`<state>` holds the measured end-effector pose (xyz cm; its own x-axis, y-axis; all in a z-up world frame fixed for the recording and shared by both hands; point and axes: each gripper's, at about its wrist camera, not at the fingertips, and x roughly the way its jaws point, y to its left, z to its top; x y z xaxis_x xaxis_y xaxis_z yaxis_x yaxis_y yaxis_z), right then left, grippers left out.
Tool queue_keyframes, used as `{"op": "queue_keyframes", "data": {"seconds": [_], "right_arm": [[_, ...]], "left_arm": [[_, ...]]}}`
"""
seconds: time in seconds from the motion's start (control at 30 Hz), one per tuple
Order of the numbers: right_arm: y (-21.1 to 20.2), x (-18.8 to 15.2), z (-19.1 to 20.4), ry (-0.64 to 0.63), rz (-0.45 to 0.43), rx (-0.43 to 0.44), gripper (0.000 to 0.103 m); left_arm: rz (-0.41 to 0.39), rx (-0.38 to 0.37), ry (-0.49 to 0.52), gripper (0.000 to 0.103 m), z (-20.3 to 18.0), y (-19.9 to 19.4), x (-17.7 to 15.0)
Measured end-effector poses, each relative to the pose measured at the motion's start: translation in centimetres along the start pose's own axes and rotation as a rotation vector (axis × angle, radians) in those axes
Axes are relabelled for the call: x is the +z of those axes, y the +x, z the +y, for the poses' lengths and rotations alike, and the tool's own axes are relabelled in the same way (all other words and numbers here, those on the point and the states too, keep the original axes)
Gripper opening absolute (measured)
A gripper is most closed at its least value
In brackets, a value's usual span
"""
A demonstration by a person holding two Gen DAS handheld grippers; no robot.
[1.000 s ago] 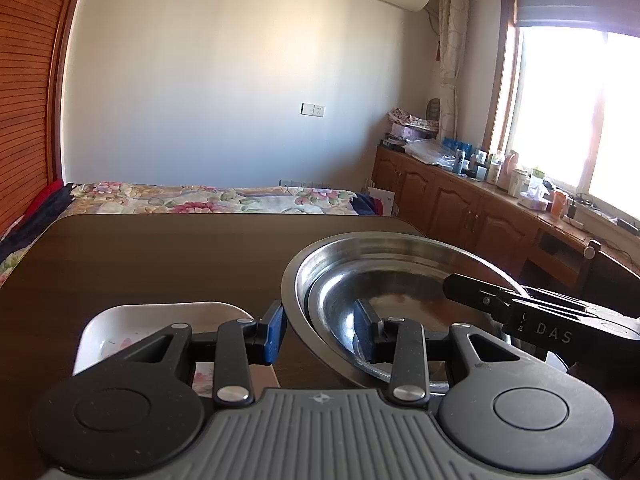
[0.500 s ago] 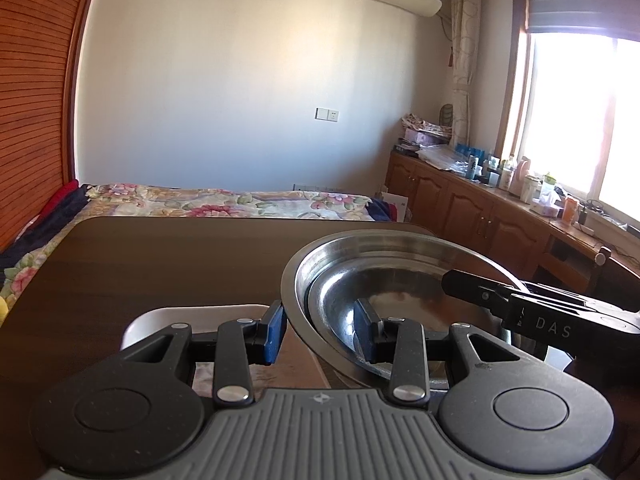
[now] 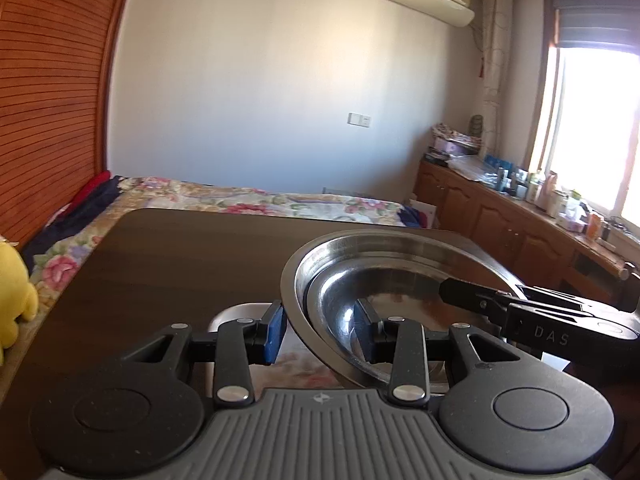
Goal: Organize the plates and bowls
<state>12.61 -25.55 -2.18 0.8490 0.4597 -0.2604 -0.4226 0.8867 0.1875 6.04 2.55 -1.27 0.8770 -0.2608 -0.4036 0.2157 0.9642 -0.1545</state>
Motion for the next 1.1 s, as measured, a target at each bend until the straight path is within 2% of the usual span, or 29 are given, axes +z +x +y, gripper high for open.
{"op": "queue_keyframes", "data": {"seconds": [0.3,0.8,0.9,1.0,1.1], "right_arm": [[1.6,-0.8,2.0,-0.043,0.057,0.054,0.038],[2.0,-1.1,2.3,-0.046,0.103,0.057,0.039],[2.0,-1.0,2.8,-0.063,0.112,0.052,0.042],[2.0,-1.0,3.2,-0.086,0.115,0.030,0.055],[1.8,-0.8,3.0,-0.082,0.120,0.022,0.056]], "left_arm": [[0.023,0.068,-0.029,0.039,2.7,-0.1,-1.2],[0.019,0.065,-0.024,0.039,3.3,-0.1,-1.8],[0.021,0.079,-0.023,0.039,3.2,-0.1,-1.9],[0.024,0.085,-0.025,0.039,3.2,-0.1,-2.0],[0.025,0.091,-0.025,0.040,3.2,-0.1,-1.8]]}}
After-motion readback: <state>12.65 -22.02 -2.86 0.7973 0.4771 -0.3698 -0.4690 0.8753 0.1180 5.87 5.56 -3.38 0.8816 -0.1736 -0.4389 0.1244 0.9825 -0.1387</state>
